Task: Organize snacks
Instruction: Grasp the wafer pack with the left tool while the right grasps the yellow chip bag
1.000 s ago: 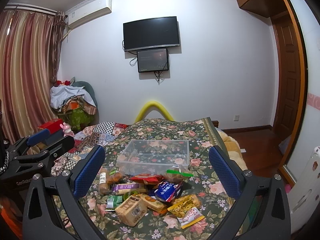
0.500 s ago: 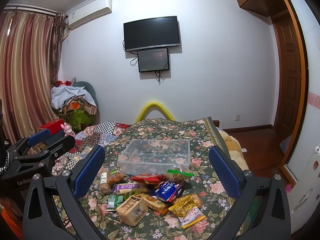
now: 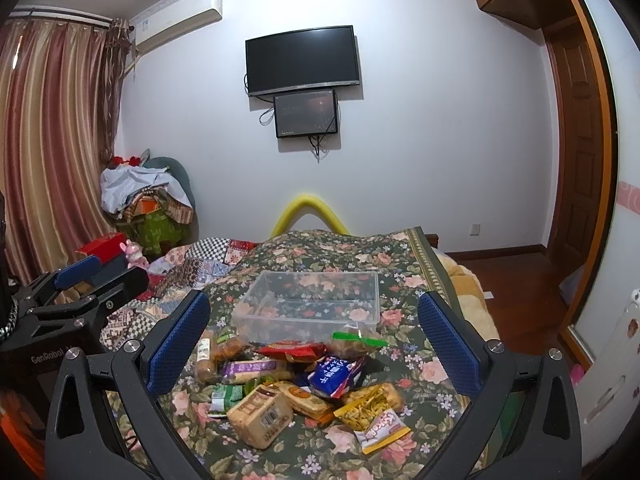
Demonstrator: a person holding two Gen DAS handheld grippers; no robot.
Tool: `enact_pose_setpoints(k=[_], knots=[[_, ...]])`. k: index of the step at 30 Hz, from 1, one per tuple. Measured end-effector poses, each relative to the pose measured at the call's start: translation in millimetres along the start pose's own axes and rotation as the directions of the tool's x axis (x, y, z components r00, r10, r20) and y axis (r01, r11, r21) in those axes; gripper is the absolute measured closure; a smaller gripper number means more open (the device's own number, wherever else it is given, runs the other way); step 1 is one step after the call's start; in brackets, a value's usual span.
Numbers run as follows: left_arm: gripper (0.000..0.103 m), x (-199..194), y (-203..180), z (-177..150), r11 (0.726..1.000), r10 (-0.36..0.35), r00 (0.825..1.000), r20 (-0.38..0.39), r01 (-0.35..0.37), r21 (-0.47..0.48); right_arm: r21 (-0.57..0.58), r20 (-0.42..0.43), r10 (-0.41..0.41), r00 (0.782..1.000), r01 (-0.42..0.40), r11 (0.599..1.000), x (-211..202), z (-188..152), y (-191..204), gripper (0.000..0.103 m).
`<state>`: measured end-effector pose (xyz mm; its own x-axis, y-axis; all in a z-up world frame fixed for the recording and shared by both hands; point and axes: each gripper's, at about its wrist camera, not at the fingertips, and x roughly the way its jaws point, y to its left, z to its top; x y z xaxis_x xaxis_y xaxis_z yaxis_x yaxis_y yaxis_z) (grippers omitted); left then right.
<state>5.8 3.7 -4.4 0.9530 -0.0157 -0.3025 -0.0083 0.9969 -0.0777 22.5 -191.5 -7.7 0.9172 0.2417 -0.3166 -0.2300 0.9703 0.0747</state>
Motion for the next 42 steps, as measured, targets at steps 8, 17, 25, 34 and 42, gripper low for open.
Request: enact_pose_setpoints(k=[8, 17, 25, 34, 42], knots=[[0.009, 28, -1, -17, 0.999, -0.028, 0.994, -0.107, 0.031, 0.026, 0.001, -0.118, -0.028, 0.993, 0.029, 1.000, 23, -26, -26, 0.000], [0.027, 78, -18, -61, 0.993, -0.092, 0.939, -0.333, 0.110, 0.033, 0.012, -0.303, -0.055, 0.951, 0.061, 0.998, 52, -62, -58, 0.010], [0.043, 117, -31, -98, 0.985, -0.151, 0.855, -0.496, 0.170, -0.006, 0.069, -0.422, 0.003, 0.907, 0.029, 0.997, 80, -86, -74, 0.020], [0.051, 146, -40, -125, 0.978, -0.183, 0.788, -0.588, 0.209, -0.024, 0.109, -0.513, 0.068, 0.856, -0.014, 0.994, 106, -108, -80, 0.020], [0.061, 160, -44, -144, 0.975, -0.194, 0.750, -0.632, 0.221, -0.036, 0.132, -0.562, 0.089, 0.822, -0.017, 0.991, 121, -122, -85, 0.022]])
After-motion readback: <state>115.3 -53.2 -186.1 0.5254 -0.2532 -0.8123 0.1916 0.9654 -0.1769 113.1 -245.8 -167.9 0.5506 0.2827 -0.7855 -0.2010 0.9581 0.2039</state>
